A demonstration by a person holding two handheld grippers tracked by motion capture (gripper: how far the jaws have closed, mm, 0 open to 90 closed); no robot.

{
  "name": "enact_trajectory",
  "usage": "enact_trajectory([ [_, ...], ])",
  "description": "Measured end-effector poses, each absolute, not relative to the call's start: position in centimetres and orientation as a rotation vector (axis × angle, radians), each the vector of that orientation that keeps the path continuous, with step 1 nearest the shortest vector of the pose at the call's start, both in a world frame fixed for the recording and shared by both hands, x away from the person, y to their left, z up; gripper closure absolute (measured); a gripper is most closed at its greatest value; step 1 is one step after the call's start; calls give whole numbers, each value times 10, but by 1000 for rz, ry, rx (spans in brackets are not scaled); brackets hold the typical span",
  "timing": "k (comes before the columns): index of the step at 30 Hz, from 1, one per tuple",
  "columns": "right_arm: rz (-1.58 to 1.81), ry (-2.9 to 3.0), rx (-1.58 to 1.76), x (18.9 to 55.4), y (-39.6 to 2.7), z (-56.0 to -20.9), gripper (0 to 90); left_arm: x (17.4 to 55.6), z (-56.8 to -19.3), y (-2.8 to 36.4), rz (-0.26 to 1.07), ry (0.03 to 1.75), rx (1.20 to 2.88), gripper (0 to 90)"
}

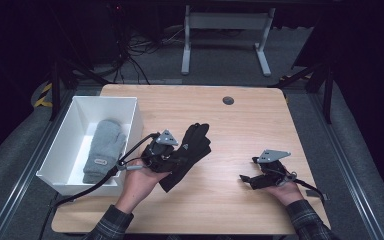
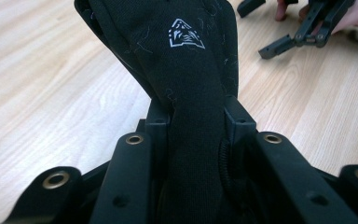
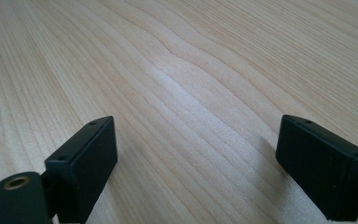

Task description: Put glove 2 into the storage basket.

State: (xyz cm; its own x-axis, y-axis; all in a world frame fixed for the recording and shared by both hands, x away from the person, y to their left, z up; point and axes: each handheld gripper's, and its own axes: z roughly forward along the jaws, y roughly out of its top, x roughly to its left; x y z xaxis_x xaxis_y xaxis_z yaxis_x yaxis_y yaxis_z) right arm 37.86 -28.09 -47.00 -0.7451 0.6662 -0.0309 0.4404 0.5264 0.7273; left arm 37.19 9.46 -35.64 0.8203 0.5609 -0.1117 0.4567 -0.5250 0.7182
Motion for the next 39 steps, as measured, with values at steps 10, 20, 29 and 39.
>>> enact_trajectory([
  [10, 1046, 2465, 921, 379, -281, -470, 128, 372, -322, 106, 227, 753, 2210, 702],
  [20, 1046, 2465, 922, 379, -281, -470, 128, 381, -298, 131, 255, 798, 2181, 702],
  [29, 1046, 2465, 923, 379, -281, -470, 129, 387, -279, 162, 311, 862, 2154, 702],
  [39, 1046, 2465, 923, 379, -281, -470, 130, 392, -278, 200, 351, 968, 2102, 702],
])
